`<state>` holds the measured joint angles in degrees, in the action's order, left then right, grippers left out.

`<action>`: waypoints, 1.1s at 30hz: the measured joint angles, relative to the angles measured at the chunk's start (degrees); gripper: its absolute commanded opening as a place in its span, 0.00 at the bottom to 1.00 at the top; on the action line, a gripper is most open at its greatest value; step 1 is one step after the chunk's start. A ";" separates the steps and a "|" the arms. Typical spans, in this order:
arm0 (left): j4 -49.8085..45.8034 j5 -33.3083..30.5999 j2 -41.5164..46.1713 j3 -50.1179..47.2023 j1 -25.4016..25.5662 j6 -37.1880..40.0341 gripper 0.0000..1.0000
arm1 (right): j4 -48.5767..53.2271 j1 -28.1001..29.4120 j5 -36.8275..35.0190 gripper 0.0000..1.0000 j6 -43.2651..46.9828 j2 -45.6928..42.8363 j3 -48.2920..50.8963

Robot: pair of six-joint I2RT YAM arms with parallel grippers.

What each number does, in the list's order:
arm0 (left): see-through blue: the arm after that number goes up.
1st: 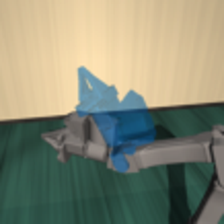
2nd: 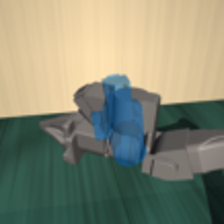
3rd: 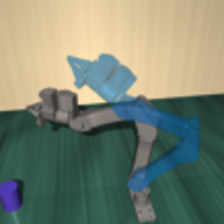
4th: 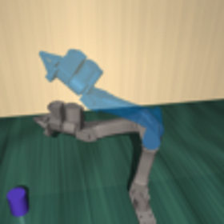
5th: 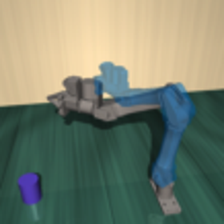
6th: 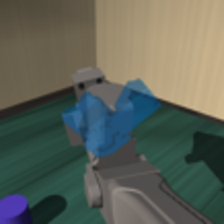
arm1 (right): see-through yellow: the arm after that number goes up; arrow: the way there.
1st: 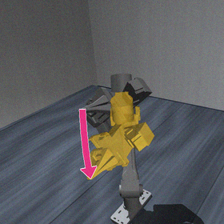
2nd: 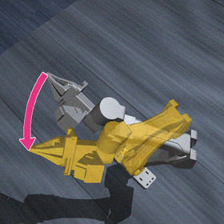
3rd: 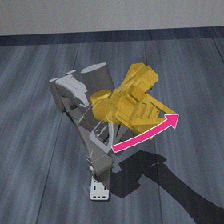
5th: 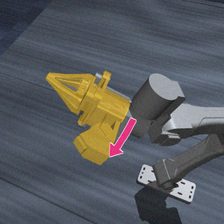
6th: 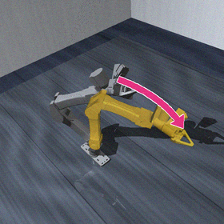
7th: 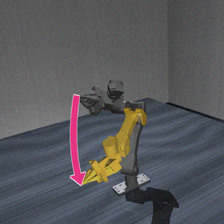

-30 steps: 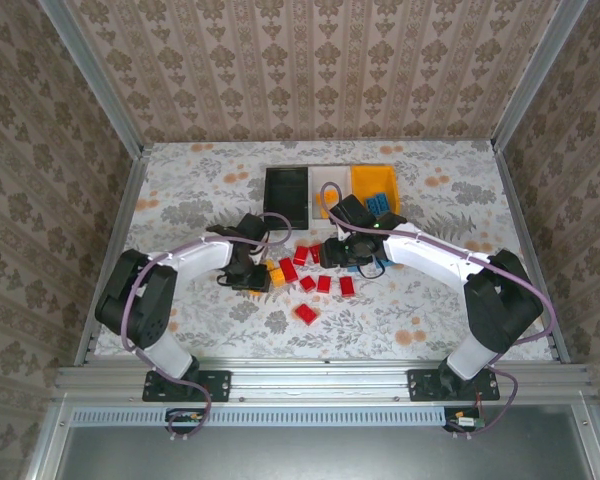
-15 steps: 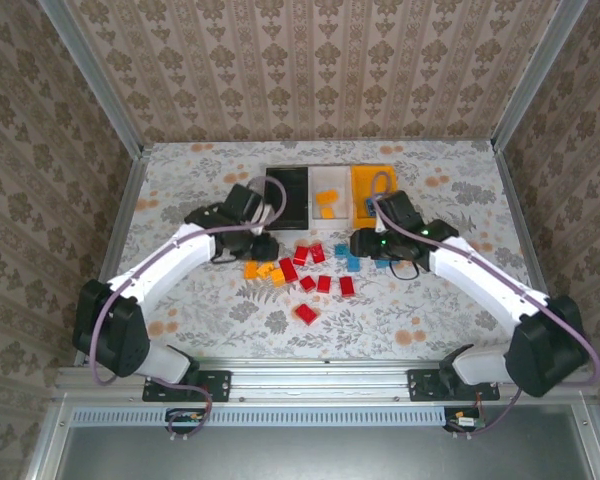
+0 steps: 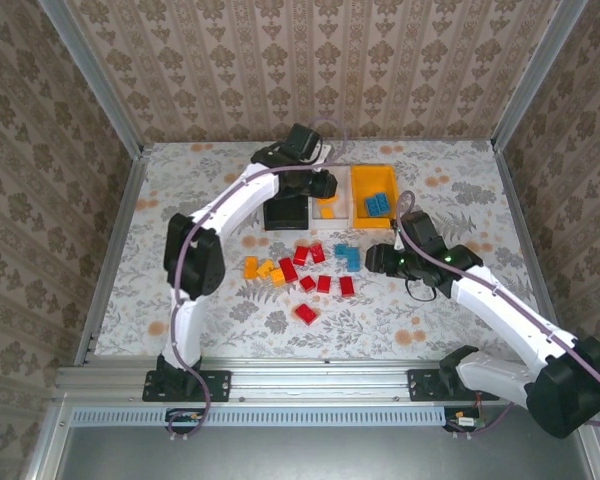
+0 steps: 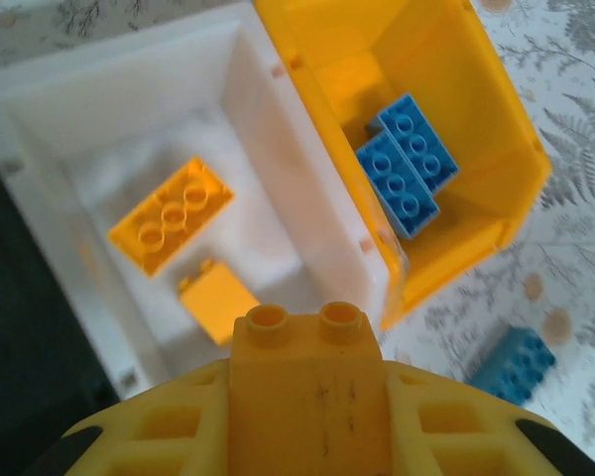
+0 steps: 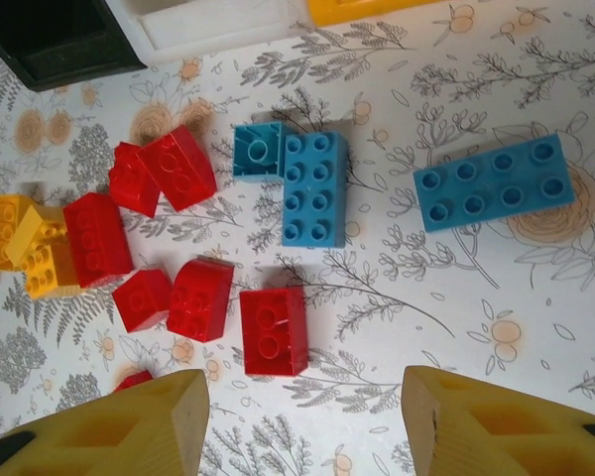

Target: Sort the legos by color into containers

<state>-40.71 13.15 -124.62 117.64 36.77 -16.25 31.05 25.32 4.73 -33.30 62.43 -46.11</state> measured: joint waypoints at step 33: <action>-1.55 -5.05 32.87 -33.55 -2.38 3.69 0.82 | 8.39 -5.20 -7.78 0.80 6.40 20.41 -8.33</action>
<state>-42.26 8.10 -91.74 84.09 34.39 -12.56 39.44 20.12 -3.05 -26.89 82.85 -54.43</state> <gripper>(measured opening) 0.803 0.798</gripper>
